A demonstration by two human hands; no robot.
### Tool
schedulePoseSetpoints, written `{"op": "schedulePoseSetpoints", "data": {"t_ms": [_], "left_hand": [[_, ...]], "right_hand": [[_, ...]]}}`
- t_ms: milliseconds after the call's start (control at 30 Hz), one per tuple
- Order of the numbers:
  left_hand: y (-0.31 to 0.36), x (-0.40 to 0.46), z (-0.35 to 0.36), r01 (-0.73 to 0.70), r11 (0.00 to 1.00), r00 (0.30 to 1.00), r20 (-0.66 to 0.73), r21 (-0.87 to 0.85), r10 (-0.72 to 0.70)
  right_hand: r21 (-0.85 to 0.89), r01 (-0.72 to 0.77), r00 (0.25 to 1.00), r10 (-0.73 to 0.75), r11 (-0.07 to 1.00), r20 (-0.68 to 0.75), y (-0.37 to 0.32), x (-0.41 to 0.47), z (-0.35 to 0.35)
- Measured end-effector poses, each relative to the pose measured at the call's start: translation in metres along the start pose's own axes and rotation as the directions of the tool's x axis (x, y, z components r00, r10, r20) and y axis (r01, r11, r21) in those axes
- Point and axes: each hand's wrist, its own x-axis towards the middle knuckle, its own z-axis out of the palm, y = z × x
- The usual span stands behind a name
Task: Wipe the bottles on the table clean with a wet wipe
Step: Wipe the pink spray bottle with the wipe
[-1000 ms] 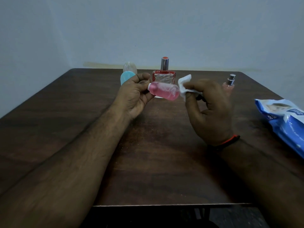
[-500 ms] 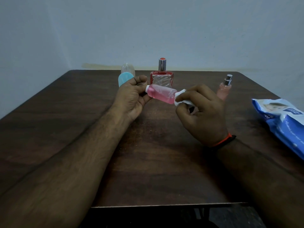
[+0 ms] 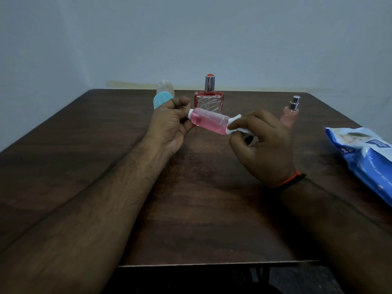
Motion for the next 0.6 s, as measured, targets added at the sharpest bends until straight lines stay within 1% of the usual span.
{"op": "schedulePoseSetpoints", "data": {"t_ms": [67,200,267,300,367,433,500,600], "left_hand": [[0.0001,0.0003,0.0002,-0.009,1.0,1.0,-0.006,0.026,0.009],[-0.0009,0.0034,-0.0016,-0.04,0.998,0.999,-0.011,0.049,0.041],[-0.0011,0.0032,-0.0016,-0.044,0.998,0.999,-0.02,0.045,0.045],[-0.0006,0.0028,-0.0013,-0.047,0.998,0.999,-0.023,0.042,0.048],[0.0011,0.0016,-0.0003,-0.056,0.997,0.998,-0.025,0.052,0.057],[0.0019,0.0003,0.0007,-0.065,0.994,0.997,-0.028,0.084,0.068],[0.001,-0.0009,0.0013,-0.077,0.991,0.996,-0.039,0.108,0.082],[-0.0011,-0.0023,0.002,-0.099,0.988,0.992,-0.07,0.116,0.107]], "right_hand": [[0.023,0.009,1.0,-0.009,1.0,-0.015,-0.0018,0.0006,-0.0003],[0.068,0.072,0.995,-0.076,0.995,0.062,-0.0055,-0.0007,-0.0004],[0.066,0.049,0.992,-0.057,0.997,0.11,-0.0046,-0.0023,0.0005],[0.034,0.026,0.992,-0.03,0.999,0.122,-0.0032,-0.0026,0.0014],[-0.037,-0.046,0.995,0.049,0.998,0.09,0.0008,-0.002,0.003],[-0.021,-0.11,0.994,0.111,0.994,0.025,0.0034,0.0002,0.0025],[0.021,-0.098,0.995,0.098,0.995,0.021,0.0019,0.0011,0.0007],[0.061,-0.04,0.993,0.033,0.997,0.11,-0.0021,-0.0015,-0.0004]]}}
